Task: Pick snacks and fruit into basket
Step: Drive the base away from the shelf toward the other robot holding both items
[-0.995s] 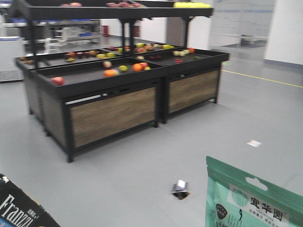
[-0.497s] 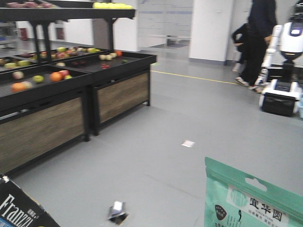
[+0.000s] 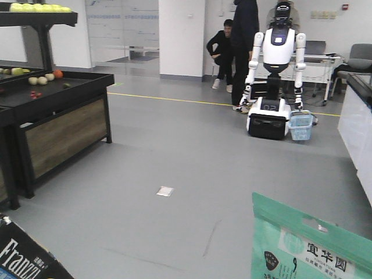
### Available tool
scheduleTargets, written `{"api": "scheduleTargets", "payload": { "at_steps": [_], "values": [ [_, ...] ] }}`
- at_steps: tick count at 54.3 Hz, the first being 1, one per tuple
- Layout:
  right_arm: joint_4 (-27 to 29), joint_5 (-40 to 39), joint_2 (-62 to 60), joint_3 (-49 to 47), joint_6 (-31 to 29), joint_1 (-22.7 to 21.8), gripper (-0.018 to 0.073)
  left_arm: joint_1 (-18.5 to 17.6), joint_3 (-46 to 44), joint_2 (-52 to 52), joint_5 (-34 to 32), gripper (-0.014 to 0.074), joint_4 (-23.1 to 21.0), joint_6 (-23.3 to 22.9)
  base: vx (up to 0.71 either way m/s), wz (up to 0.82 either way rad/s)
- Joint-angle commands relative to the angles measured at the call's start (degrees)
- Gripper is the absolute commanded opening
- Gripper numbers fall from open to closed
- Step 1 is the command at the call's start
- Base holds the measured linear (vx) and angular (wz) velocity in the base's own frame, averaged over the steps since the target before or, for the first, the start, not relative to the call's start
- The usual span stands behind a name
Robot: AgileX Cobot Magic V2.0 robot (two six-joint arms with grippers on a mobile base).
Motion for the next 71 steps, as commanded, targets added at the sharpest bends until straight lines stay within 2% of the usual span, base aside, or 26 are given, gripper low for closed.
{"api": "scheduleTargets", "payload": {
  "at_steps": [1,34,71],
  "values": [
    [0.66,2.02,0.17,-1.85,-0.25,-0.14,-0.0008,-0.31,-1.56,0.24,-4.64,0.0000,-2.26,-0.29,0.56,-0.48],
    [0.66,2.01,0.17,-1.85,-0.25,-0.14,-0.0008,-0.31,-1.56,0.24,-4.64,0.0000,-2.26,-0.29,0.59,-0.31],
    [0.66,1.78,0.17,-1.85,-0.25,-0.14,-0.0008,-0.31,-1.56,0.24,-4.65,0.0000,-2.26,-0.32,0.62,-0.12]
  ]
}}
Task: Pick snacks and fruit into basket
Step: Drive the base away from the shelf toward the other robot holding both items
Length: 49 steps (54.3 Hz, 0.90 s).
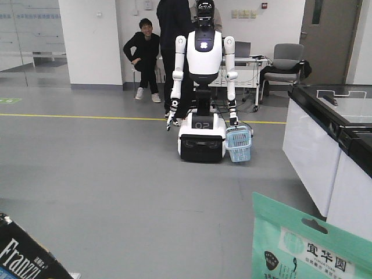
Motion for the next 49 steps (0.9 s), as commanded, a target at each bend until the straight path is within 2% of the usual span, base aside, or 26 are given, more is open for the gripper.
{"api": "scheduleTargets", "payload": {
  "at_steps": [1,49],
  "values": [
    [0.66,1.78,0.17,-1.85,-0.25,-0.14,-0.0008,-0.31,-1.56,0.24,-4.65,0.0000,-2.26,-0.32,0.61,-0.09],
    [0.66,0.48,0.34,-1.85,-0.25,-0.14,-0.0008,-0.31,-1.56,0.17,-4.63,0.0000,-2.26,-0.32,0.61,-0.09]
  ]
}}
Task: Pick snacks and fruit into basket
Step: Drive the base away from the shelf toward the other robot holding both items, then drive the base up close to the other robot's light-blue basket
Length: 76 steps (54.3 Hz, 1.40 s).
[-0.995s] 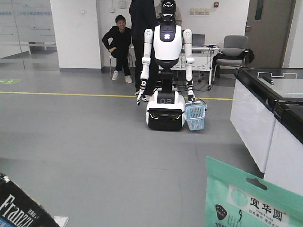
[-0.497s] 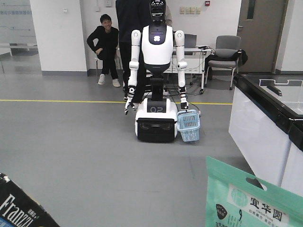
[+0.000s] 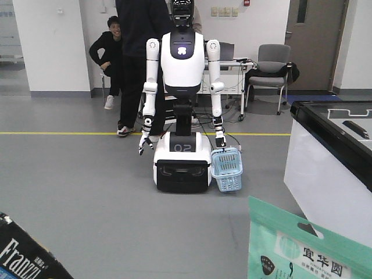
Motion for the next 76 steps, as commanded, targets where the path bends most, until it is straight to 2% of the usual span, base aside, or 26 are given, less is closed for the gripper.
{"api": "scheduleTargets", "payload": {
  "at_steps": [1,76],
  "values": [
    [0.65,1.86,0.35,-1.92,-0.25,-0.14,-0.0008,-0.31,-1.56,0.17,-4.65,0.0000,-2.26,-0.32,0.60,-0.08],
    [0.65,1.89,0.40,-1.92,-0.25,-0.14,-0.0008,-0.31,-1.56,0.18,-4.65,0.0000,-2.26,-0.32,0.56,-0.04]
  ]
}}
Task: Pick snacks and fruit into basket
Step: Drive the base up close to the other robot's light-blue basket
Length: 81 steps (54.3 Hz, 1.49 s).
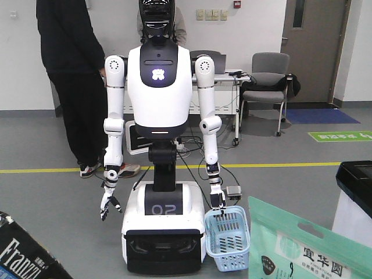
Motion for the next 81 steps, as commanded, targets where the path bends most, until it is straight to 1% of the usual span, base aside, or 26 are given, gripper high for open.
{"api": "scheduleTargets", "payload": {
  "at_steps": [1,47,81],
  "values": [
    [0.71,1.90,0.40,-1.92,-0.25,-0.14,-0.0008,-0.31,-1.56,0.18,-4.63,0.0000,-2.26,-0.32,0.45,0.00],
    [0.71,2.02,0.40,-1.92,-0.25,-0.14,-0.0008,-0.31,-1.56,0.18,-4.63,0.0000,-2.26,-0.32,0.38,0.02],
    [0.71,2.02,0.40,-1.92,-0.25,-0.14,-0.0008,-0.31,-1.56,0.18,-4.63,0.0000,-2.26,-0.32,0.17,0.03]
  ]
}}
